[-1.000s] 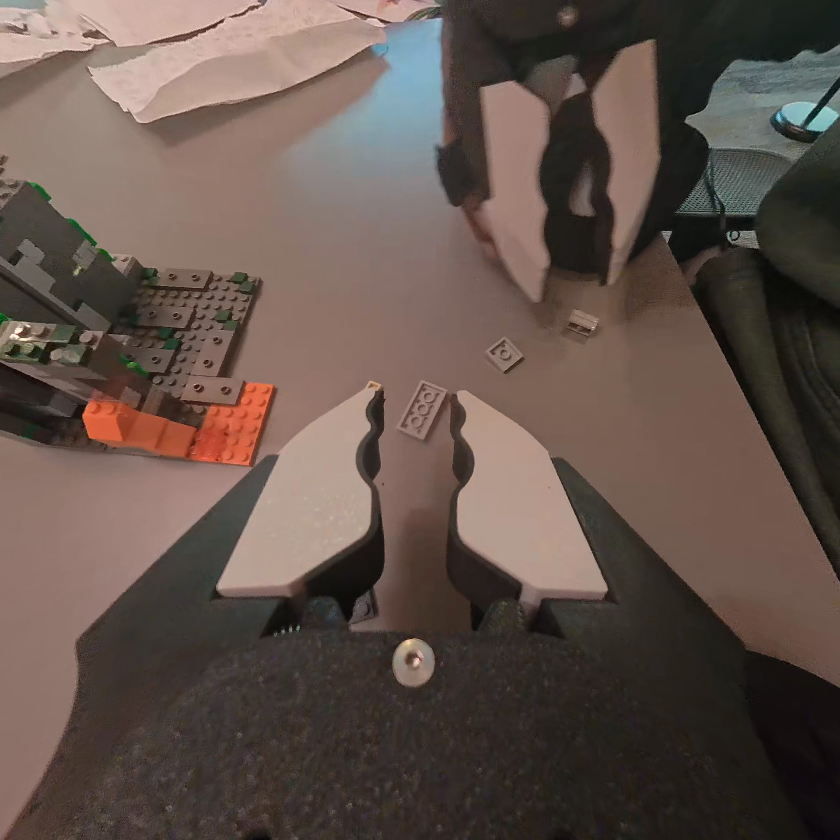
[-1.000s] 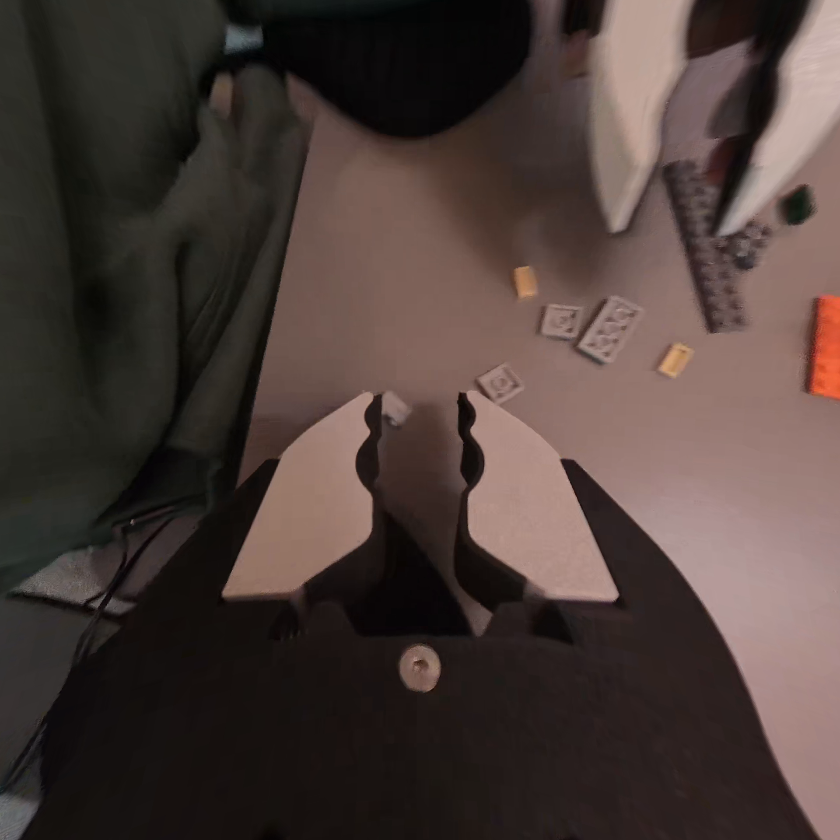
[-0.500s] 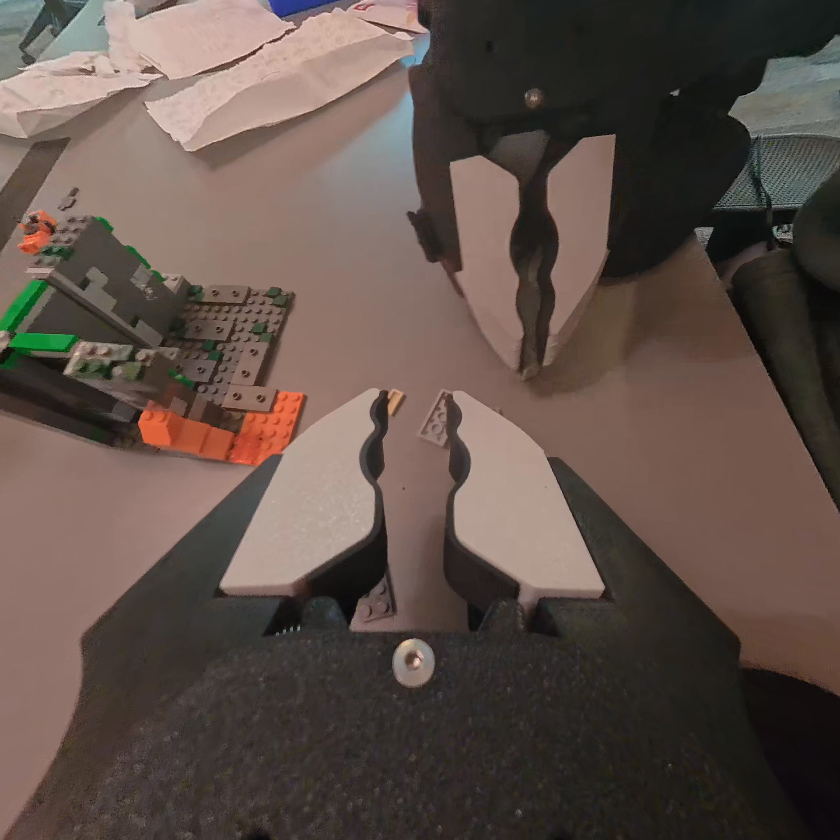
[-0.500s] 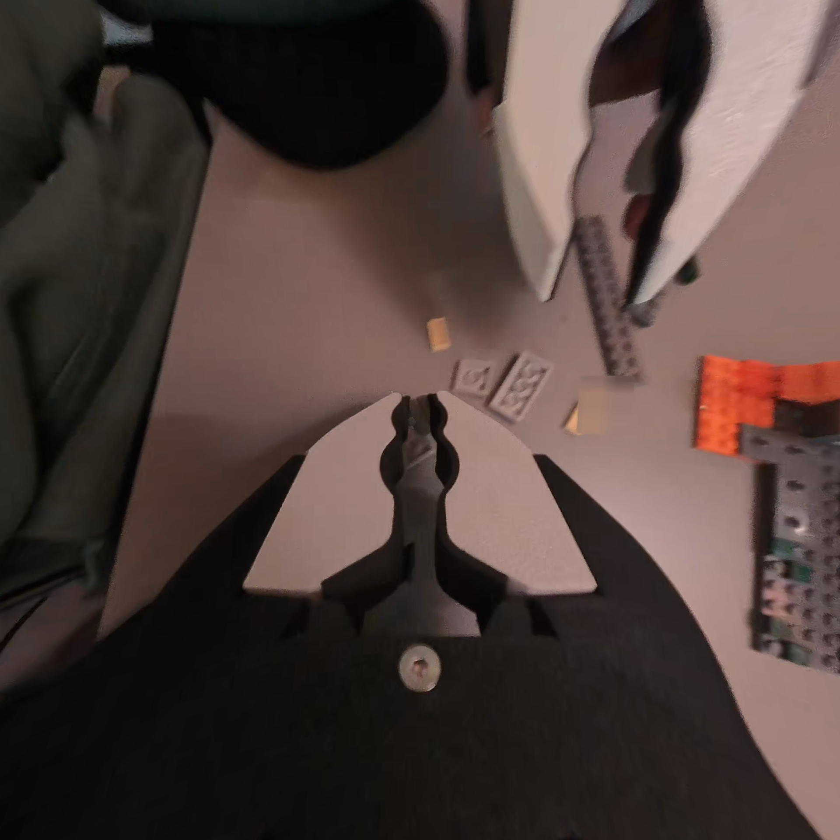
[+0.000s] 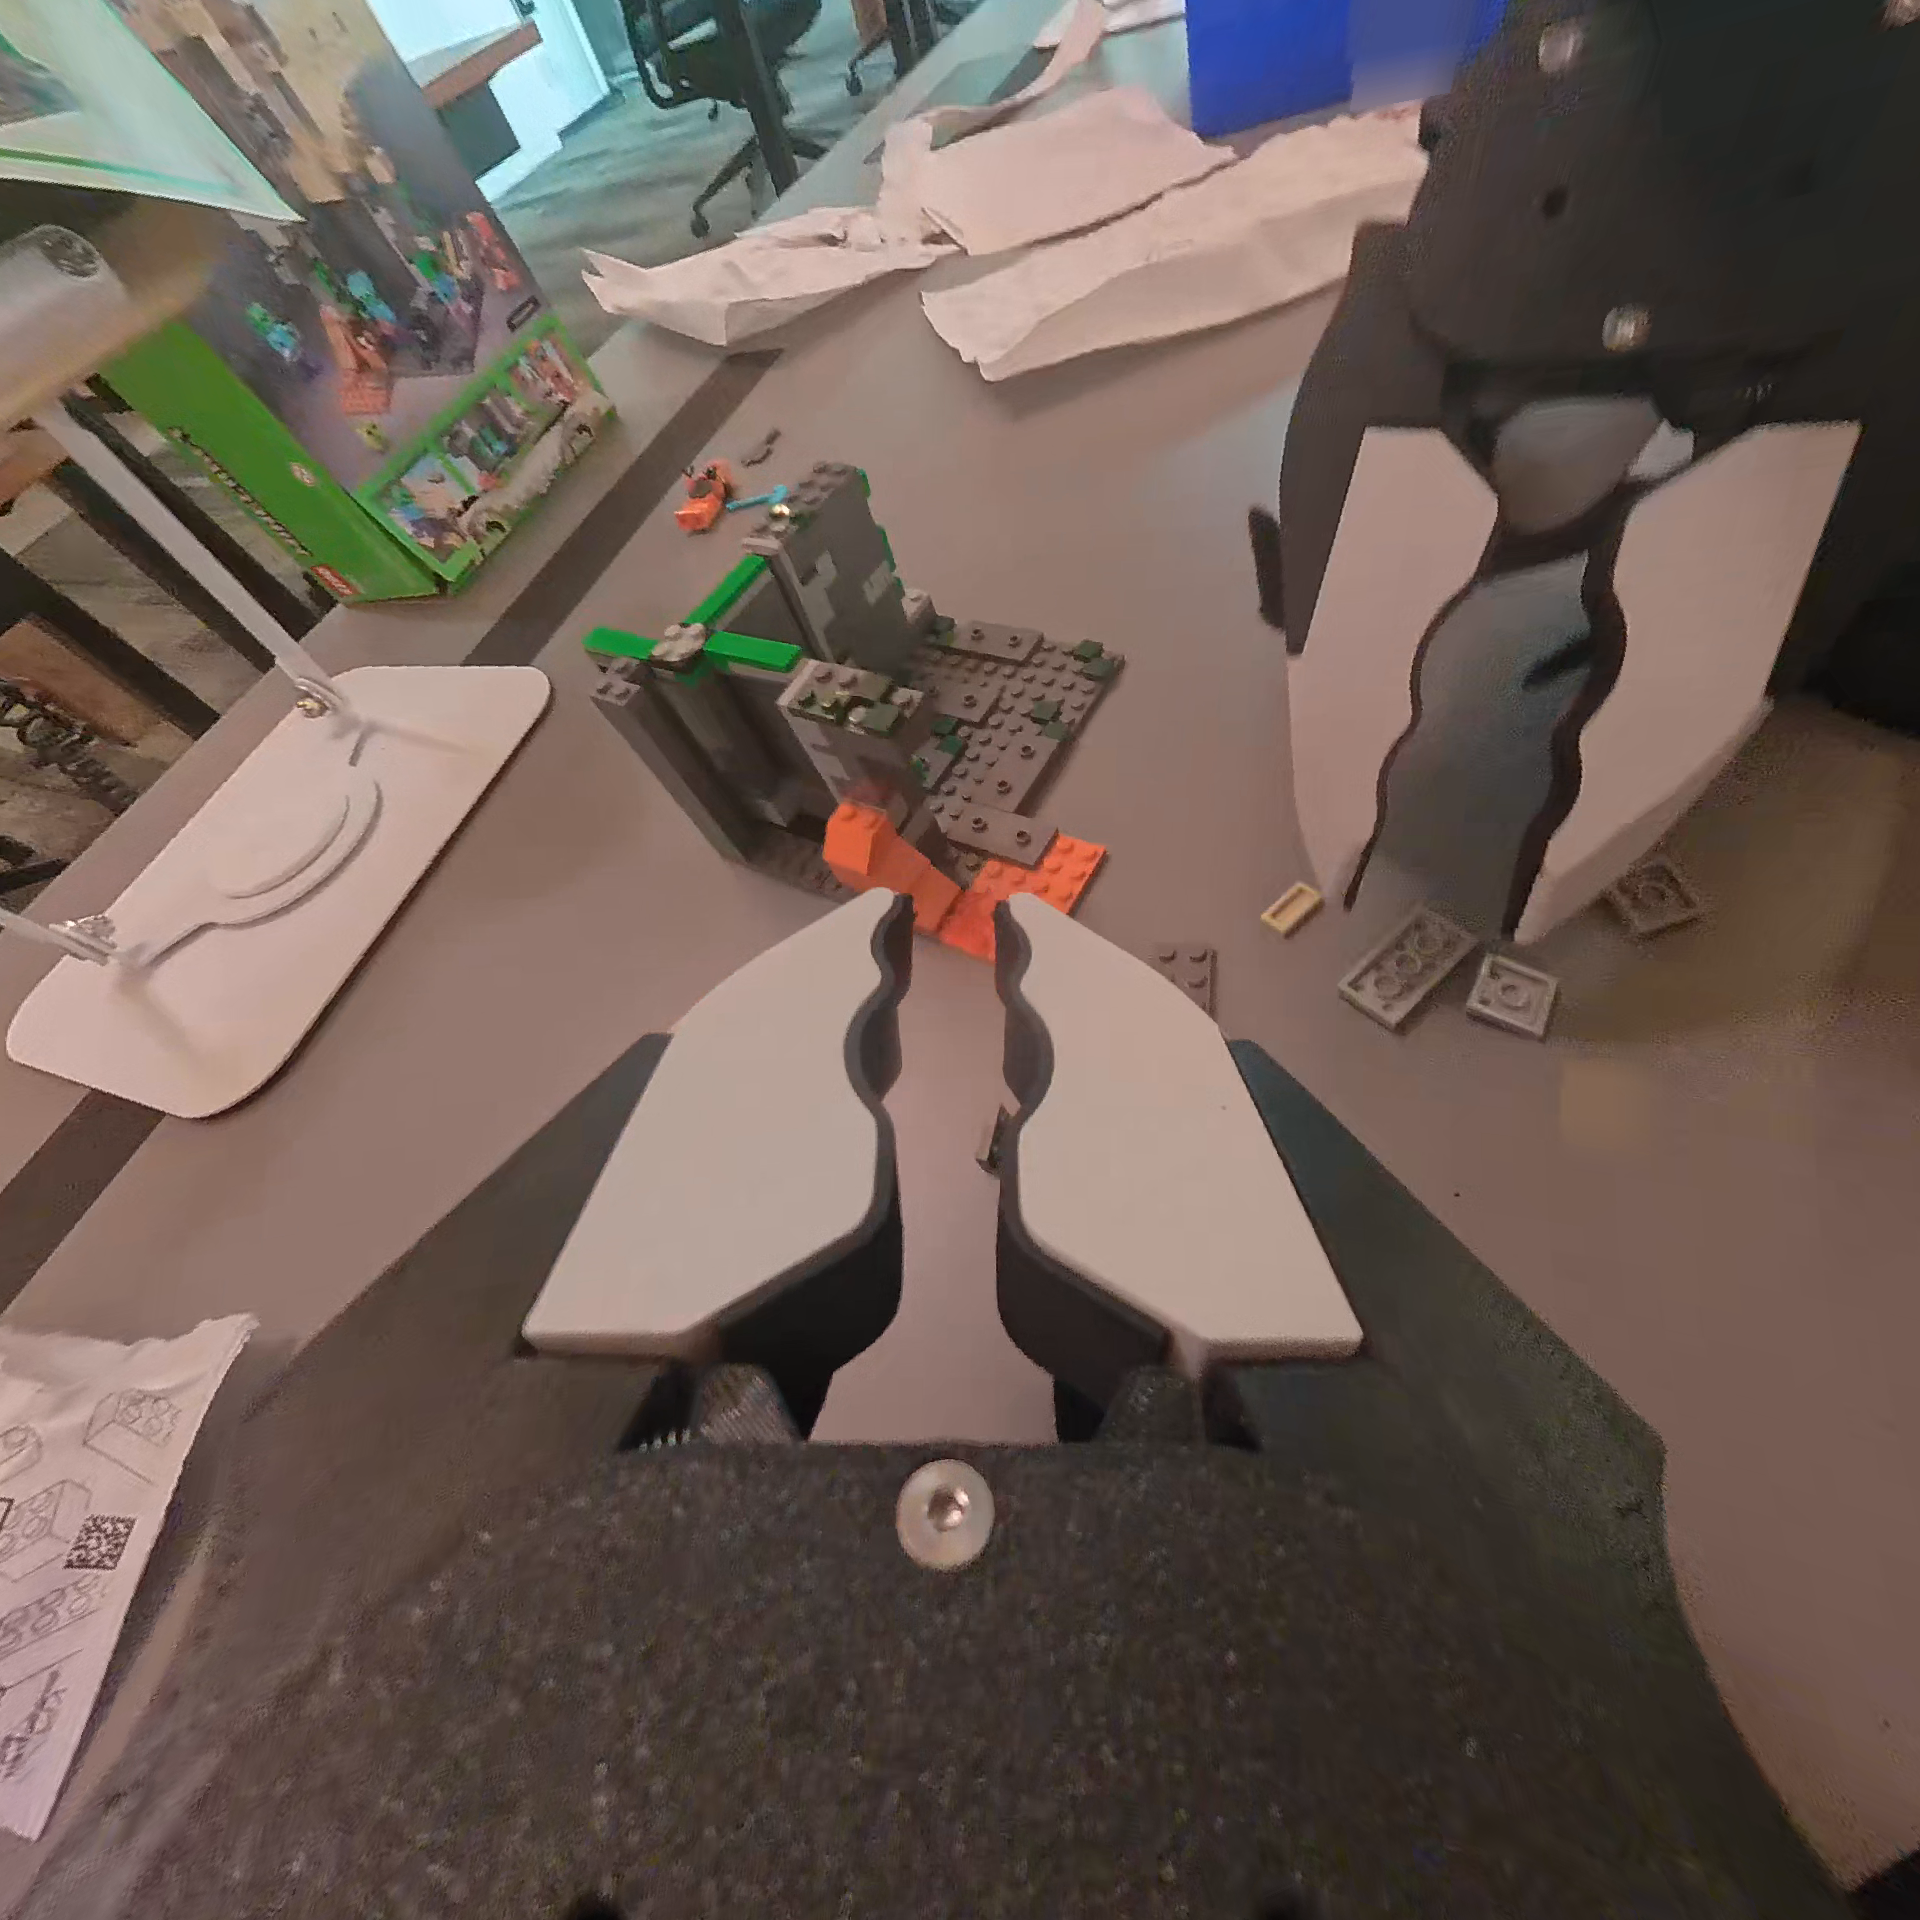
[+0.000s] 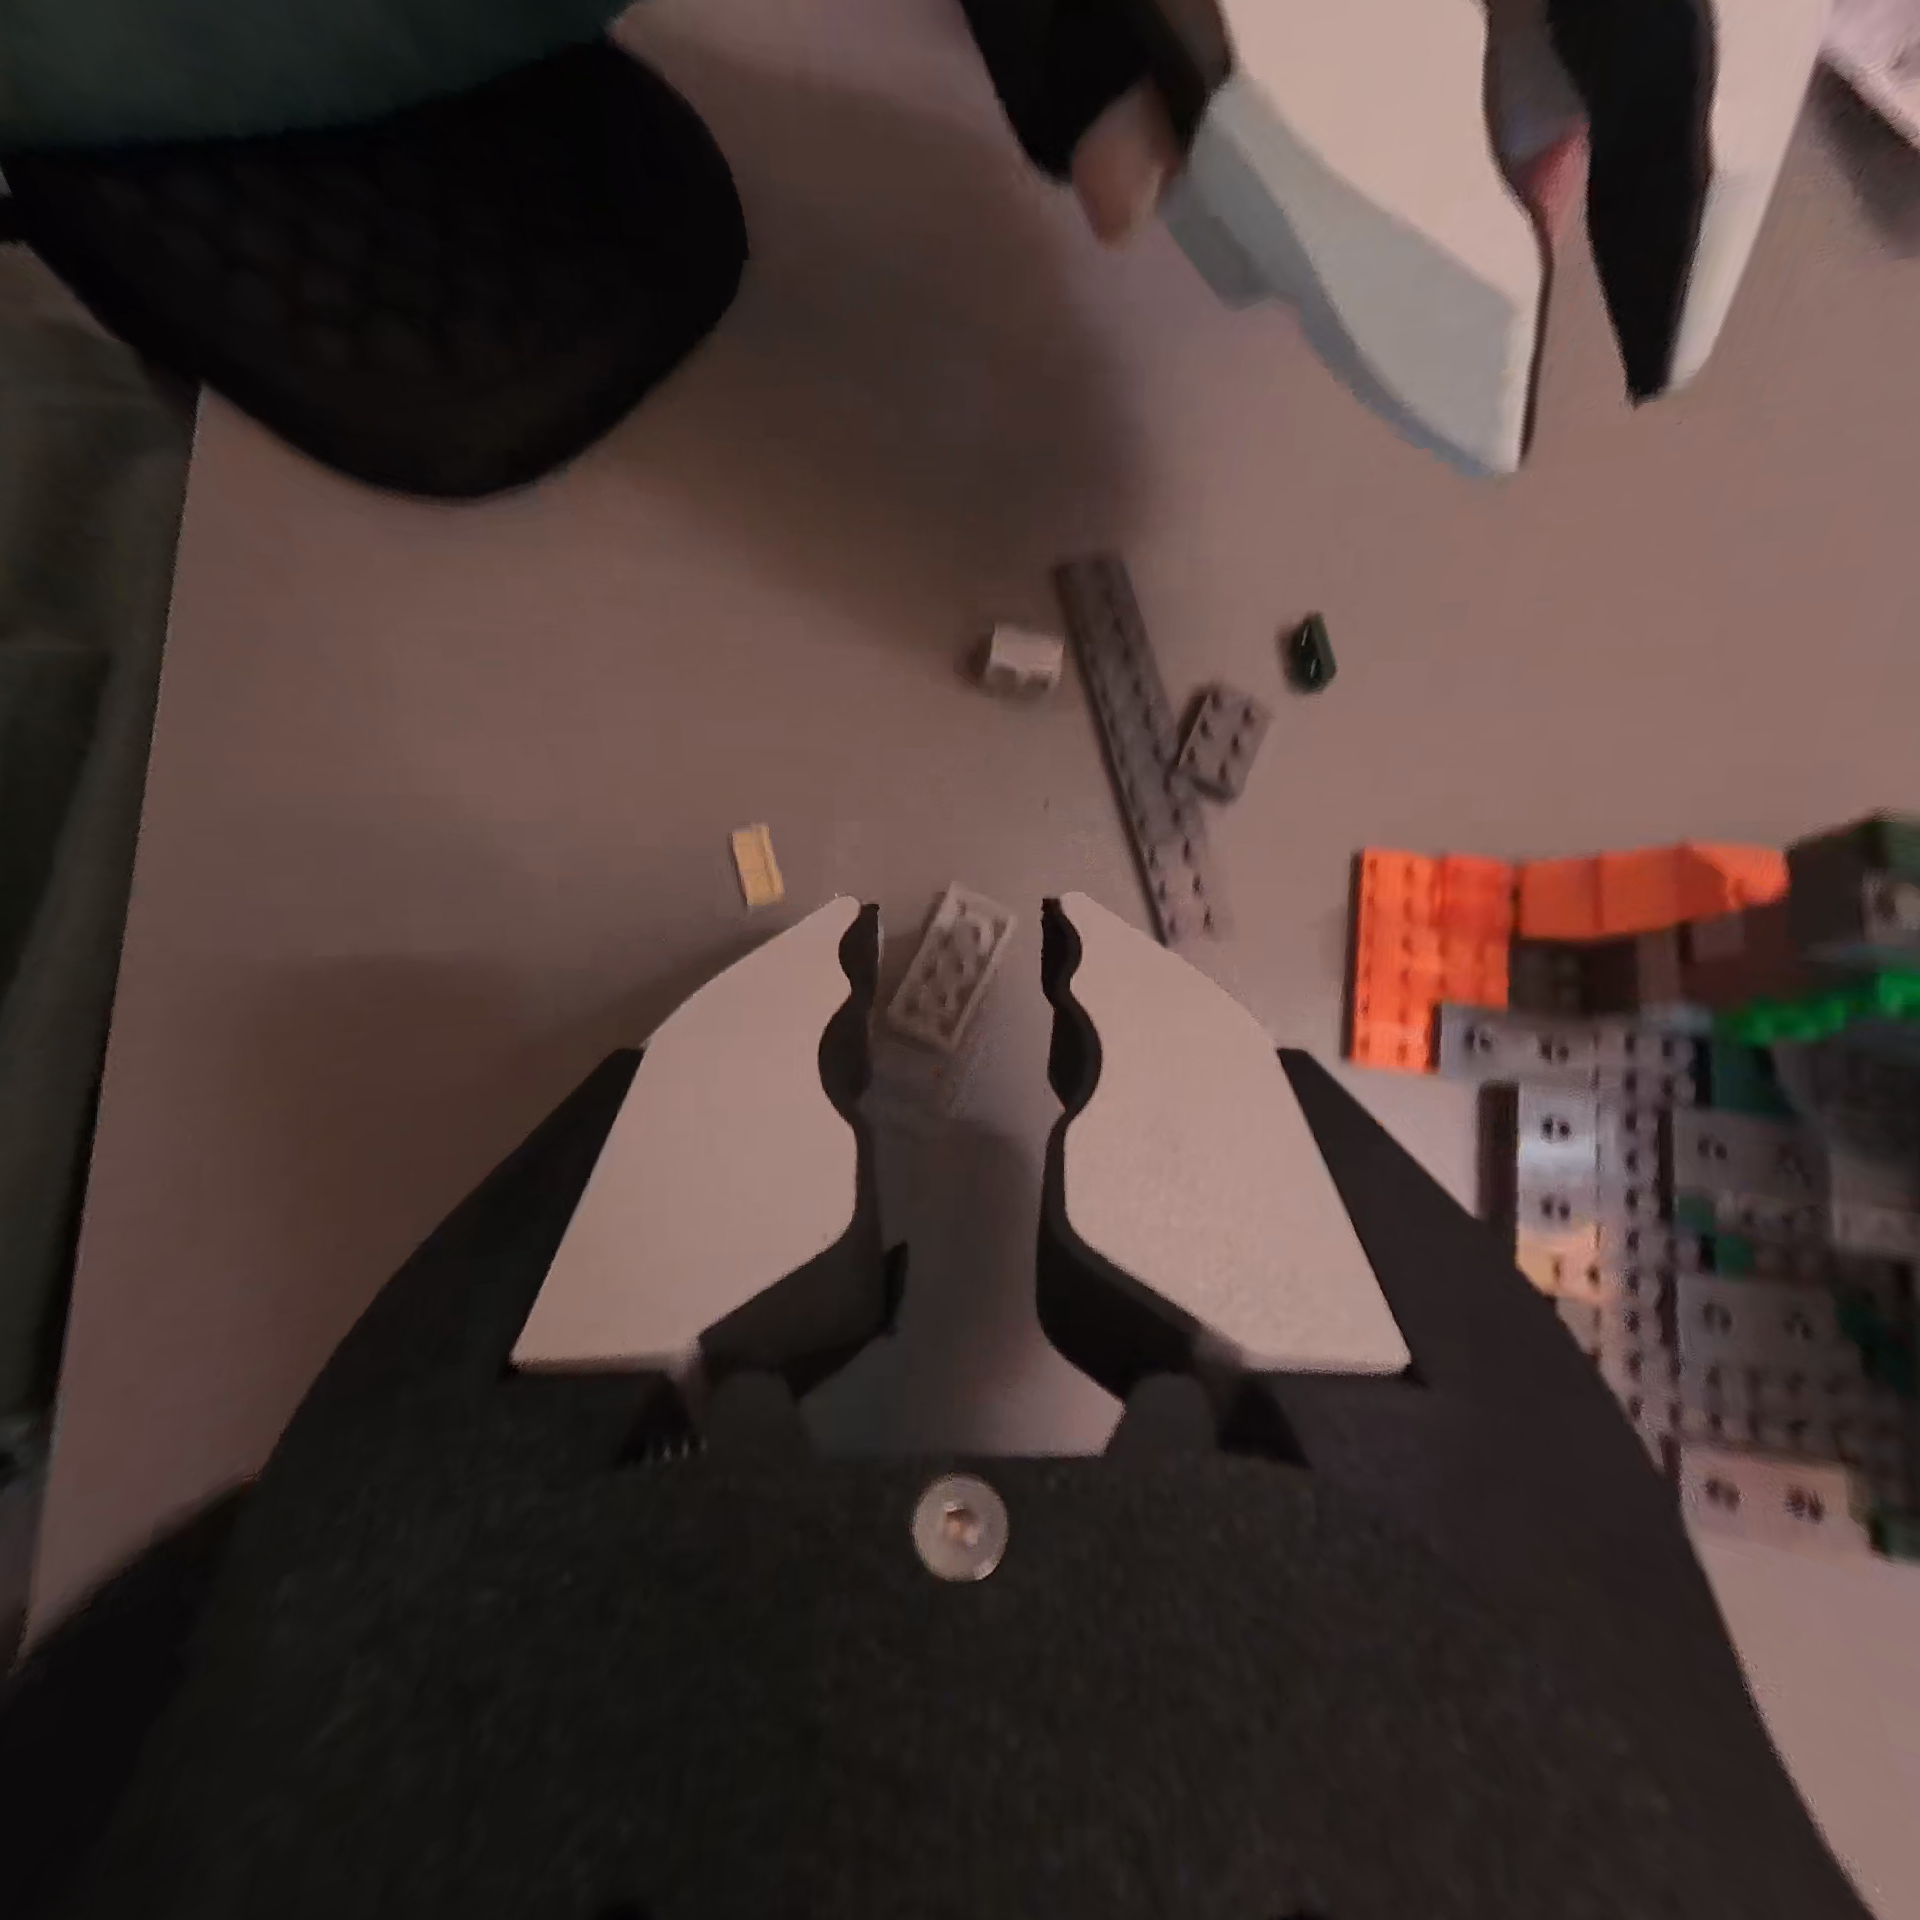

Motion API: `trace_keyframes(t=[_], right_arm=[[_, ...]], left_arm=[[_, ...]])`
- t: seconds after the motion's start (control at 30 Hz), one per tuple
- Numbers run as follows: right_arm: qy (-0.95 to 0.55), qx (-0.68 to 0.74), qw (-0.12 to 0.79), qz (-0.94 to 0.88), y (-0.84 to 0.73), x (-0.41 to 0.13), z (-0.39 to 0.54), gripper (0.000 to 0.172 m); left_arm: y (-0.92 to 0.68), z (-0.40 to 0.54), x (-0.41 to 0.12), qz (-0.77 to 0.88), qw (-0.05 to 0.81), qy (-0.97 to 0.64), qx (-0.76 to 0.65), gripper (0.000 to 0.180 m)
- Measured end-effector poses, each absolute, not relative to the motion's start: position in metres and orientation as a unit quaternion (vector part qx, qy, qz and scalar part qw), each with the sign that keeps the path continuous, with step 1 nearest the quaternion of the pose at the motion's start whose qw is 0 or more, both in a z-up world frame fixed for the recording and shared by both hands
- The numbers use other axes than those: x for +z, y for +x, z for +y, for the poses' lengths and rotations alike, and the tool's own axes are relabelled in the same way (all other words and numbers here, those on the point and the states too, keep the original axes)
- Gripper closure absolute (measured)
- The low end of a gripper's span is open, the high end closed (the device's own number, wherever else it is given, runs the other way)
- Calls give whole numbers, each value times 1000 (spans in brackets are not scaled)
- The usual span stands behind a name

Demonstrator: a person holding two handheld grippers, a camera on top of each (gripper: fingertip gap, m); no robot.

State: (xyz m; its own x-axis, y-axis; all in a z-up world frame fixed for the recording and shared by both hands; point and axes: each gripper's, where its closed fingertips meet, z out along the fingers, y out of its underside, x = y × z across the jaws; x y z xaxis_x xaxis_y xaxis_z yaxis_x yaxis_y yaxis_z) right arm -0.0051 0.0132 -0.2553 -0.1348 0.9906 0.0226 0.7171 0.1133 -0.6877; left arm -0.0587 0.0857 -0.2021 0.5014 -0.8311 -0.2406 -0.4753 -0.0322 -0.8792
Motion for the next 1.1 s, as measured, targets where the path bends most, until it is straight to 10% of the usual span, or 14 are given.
trace_keyframes(t=[0.3, 0.63, 1.1], right_arm=[[-649, 259, 194, -689, 7, -280, -5, 128], [-620, 216, 232, -717, -33, -282, 18, 172], [-673, 305, 349, -577, -1, -241, 63, 149]], left_arm=[[-55, 80, -213, 496, 482, -708, -141, 166], [-65, 86, -218, 489, 475, -722, -122, 167], [-68, 64, -263, 524, 343, -761, -167, 138]])
